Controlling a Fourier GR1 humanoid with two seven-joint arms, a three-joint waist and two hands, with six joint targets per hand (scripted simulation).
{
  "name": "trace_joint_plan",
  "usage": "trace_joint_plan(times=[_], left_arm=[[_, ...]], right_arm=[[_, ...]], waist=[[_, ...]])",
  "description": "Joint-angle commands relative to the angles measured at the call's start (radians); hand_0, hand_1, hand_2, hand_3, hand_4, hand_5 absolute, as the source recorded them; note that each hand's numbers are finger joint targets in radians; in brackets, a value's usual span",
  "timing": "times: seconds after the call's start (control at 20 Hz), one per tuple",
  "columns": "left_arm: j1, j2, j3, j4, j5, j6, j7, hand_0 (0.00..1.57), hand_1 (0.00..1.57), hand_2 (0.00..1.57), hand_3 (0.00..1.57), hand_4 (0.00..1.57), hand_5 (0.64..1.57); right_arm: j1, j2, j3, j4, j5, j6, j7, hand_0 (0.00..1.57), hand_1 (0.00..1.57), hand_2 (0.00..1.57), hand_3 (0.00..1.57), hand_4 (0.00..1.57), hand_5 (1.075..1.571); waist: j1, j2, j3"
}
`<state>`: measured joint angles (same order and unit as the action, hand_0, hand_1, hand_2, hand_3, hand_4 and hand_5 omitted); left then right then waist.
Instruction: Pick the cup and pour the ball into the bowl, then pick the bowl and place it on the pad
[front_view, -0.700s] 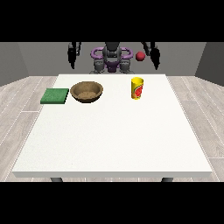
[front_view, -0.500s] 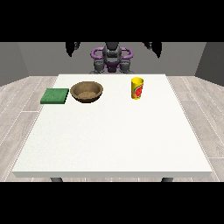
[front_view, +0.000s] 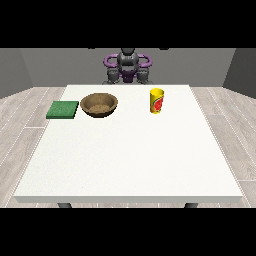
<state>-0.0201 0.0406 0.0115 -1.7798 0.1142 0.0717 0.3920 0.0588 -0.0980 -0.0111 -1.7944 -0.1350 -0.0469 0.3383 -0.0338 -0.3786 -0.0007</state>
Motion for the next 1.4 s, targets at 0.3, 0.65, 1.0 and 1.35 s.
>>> trace_joint_plan(times=[0.3,0.65,1.0,1.35], left_arm=[[-0.116,-0.003,0.009,-0.051,-0.029,0.015,-0.110,0.00,0.00,0.00,0.00,0.61,1.555],[-0.164,0.020,0.069,0.131,-0.067,-0.015,-0.465,0.00,0.00,0.00,0.00,0.57,1.520],[-0.226,0.089,0.167,0.377,-0.023,-0.097,-0.672,0.00,0.00,0.00,0.00,0.36,1.483],[-0.298,0.052,0.137,0.645,-0.092,-0.060,-0.765,0.00,0.00,0.00,0.00,0.00,1.441]], right_arm=[[-0.088,-0.015,-0.049,-0.146,-0.018,-0.011,0.007,0.00,0.00,0.00,0.00,0.74,1.546],[-0.140,0.032,-0.054,-0.049,-0.021,0.029,-0.262,0.00,0.00,0.00,0.00,0.70,1.545],[-0.169,-0.053,-0.135,0.002,-0.091,0.135,-0.319,0.00,0.00,0.00,0.00,0.68,1.551],[-0.205,-0.090,-0.206,0.124,-0.127,0.175,-0.352,0.00,0.00,0.00,0.00,0.67,1.560]], waist=[[-0.017,0.282,0.0006],[-0.040,0.555,0.0002],[-0.075,0.633,0.0003],[-0.076,0.585,0.0006]])
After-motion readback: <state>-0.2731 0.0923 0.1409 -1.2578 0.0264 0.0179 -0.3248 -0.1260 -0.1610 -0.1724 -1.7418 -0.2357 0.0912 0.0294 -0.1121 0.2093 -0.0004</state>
